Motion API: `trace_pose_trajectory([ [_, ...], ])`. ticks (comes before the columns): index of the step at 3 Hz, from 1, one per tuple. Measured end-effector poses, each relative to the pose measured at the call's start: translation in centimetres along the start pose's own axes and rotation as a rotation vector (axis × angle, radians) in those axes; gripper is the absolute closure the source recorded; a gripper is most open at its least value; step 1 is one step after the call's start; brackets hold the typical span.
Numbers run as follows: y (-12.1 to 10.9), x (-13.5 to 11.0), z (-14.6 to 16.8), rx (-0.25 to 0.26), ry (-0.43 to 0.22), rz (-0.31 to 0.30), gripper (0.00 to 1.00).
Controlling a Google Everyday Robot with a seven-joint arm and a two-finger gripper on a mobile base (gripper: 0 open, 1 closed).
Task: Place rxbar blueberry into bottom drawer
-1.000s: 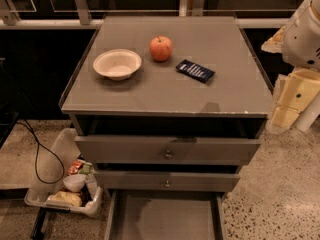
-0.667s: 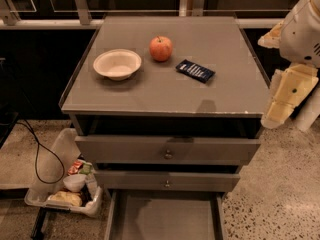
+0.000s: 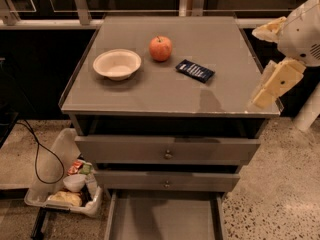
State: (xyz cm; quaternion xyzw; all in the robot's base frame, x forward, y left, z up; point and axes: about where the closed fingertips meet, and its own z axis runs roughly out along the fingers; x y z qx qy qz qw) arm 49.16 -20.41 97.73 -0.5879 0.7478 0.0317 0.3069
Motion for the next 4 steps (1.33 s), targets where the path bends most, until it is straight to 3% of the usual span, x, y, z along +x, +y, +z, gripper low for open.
trace_pose_trajectory([
  [1, -2.0, 0.0, 1.9, 0.005, -0.134, 0.074, 0.00],
  [2, -3.7, 0.4, 4.4, -0.027, -0.210, 0.161, 0.00],
  [4, -4.9, 0.2, 6.3, -0.039, -0.228, 0.186, 0.00],
])
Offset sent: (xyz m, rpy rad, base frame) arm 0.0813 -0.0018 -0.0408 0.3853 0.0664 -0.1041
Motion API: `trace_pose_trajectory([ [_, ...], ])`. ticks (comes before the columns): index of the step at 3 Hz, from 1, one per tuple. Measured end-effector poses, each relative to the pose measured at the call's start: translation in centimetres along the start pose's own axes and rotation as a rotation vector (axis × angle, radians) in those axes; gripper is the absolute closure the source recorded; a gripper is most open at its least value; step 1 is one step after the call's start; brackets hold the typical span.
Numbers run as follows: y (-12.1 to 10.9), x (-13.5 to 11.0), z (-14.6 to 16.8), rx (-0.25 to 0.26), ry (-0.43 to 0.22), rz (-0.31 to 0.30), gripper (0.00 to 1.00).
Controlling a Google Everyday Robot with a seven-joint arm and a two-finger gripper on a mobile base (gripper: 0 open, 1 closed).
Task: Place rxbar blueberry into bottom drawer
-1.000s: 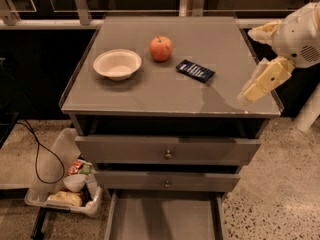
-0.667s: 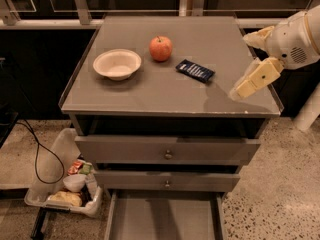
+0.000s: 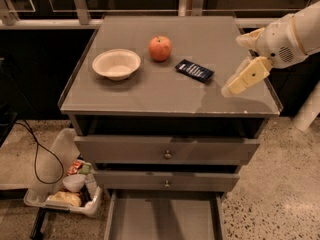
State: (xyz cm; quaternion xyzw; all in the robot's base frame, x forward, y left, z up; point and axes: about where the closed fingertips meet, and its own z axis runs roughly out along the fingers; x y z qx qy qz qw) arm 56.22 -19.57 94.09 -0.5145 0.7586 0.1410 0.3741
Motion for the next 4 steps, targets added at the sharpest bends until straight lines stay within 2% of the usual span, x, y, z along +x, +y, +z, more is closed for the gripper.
trace_pose_trajectory([
  [2, -4.4, -0.3, 6.1, -0.002, -0.095, 0.151, 0.00],
  [3, -6.1, -0.4, 8.4, 0.003, -0.116, 0.203, 0.00],
  [4, -7.0, -0.1, 10.6, 0.016, -0.104, 0.223, 0.00],
])
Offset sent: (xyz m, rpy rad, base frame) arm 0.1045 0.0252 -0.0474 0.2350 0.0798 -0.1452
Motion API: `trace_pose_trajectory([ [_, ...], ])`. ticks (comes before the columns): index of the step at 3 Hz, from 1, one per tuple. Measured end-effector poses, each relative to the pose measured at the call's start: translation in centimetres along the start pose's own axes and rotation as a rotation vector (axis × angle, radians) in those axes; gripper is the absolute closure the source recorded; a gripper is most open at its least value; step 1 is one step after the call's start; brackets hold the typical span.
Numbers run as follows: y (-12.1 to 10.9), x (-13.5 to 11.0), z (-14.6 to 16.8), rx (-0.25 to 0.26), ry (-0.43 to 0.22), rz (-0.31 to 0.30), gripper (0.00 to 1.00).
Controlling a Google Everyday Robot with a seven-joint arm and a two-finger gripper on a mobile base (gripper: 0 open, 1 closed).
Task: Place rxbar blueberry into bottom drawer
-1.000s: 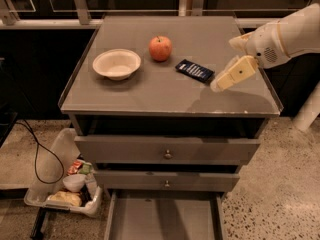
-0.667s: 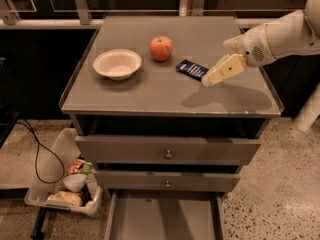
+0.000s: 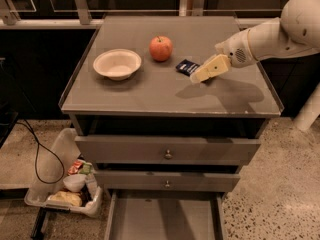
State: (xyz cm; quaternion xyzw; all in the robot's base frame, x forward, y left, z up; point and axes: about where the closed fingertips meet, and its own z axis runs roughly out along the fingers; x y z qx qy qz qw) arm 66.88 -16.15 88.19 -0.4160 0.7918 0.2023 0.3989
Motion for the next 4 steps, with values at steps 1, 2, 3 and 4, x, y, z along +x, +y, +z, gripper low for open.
trace_pose_trajectory([
  [1, -0.8, 1.0, 1.8, 0.031, 0.039, 0.000, 0.00],
  [2, -2.2, 2.3, 4.2, 0.055, 0.087, -0.004, 0.00],
  [3, -2.6, 2.8, 4.8, 0.053, 0.095, 0.003, 0.00],
  [4, -2.6, 2.8, 4.8, 0.052, 0.095, 0.003, 0.19],
])
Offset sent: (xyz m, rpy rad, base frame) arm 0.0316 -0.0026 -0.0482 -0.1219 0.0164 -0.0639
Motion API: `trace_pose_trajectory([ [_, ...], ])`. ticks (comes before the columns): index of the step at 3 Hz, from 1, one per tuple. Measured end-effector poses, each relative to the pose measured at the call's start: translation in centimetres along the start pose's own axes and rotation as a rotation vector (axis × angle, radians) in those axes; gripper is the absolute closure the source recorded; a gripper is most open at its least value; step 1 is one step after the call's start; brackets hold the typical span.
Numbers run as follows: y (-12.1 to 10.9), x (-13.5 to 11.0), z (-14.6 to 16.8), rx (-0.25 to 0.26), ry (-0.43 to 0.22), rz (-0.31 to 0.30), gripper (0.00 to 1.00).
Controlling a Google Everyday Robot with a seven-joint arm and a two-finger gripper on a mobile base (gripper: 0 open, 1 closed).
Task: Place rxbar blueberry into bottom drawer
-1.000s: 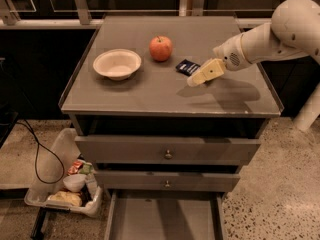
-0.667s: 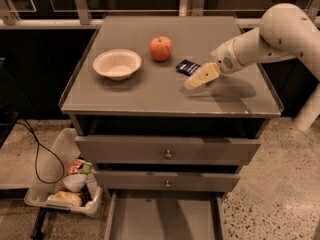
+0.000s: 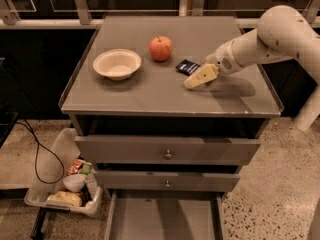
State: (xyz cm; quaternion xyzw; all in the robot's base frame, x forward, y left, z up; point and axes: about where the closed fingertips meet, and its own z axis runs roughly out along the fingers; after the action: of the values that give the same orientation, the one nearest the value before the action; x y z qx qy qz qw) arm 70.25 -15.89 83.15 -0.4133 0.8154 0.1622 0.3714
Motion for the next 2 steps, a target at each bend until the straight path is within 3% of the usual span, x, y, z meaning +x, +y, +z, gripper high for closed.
trace_pose_trajectory([
  [2, 0.00, 0.00, 0.01, 0.000, 0.000, 0.000, 0.66],
])
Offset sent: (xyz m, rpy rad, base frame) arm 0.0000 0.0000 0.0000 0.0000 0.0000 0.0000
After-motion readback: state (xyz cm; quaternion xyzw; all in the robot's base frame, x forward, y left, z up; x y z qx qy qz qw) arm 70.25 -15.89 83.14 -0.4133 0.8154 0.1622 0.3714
